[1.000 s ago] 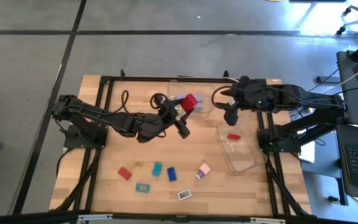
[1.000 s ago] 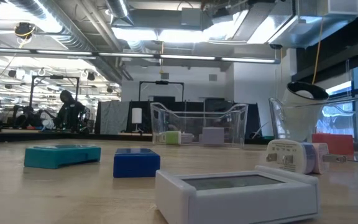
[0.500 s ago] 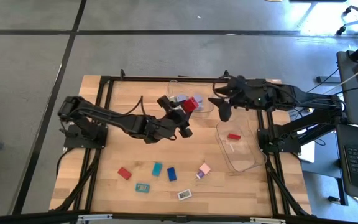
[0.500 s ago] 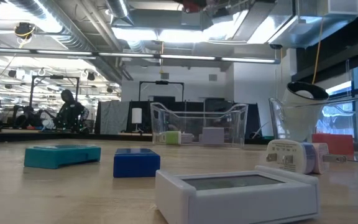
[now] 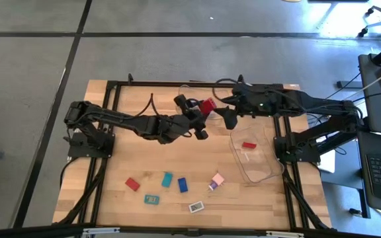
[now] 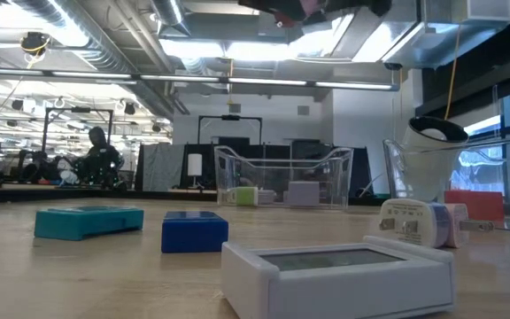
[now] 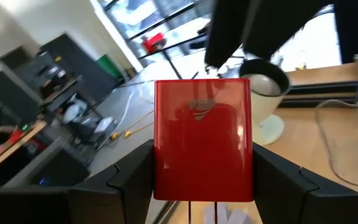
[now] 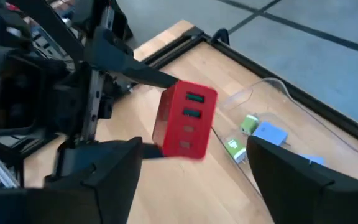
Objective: Pick & Place Office items
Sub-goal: Put the large red charger adapter into the top transparent bin
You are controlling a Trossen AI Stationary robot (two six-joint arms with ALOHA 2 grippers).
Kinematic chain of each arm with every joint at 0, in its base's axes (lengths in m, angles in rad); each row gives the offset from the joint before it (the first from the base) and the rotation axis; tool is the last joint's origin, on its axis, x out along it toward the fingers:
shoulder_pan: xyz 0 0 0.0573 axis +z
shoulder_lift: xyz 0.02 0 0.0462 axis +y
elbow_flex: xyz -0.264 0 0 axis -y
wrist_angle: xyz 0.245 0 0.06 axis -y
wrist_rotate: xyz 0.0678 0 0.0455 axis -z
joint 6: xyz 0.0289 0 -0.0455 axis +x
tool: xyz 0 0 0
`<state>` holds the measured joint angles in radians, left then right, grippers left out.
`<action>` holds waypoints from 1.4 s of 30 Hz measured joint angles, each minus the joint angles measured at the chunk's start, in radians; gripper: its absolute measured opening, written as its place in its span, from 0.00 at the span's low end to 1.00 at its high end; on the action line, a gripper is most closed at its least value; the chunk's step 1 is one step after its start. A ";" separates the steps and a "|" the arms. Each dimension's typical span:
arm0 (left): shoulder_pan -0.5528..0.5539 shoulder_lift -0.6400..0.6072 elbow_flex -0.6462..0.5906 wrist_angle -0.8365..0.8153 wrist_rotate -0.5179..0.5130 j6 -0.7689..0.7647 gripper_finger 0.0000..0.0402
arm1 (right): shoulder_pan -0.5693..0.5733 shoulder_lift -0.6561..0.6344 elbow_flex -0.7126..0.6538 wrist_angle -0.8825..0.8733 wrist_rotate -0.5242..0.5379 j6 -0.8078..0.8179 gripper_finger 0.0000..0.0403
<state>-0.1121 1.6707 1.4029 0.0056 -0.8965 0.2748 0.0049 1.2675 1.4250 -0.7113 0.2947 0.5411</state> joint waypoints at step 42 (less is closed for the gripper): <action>0.030 0.000 0.000 0.157 0.100 0.424 0.56 | -0.069 0.074 0.000 0.097 -0.098 -0.028 0.31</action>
<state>-0.0822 1.6707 1.4025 0.1624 -0.7968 0.6983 -0.0640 1.3417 1.4250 -0.6147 0.1971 0.5127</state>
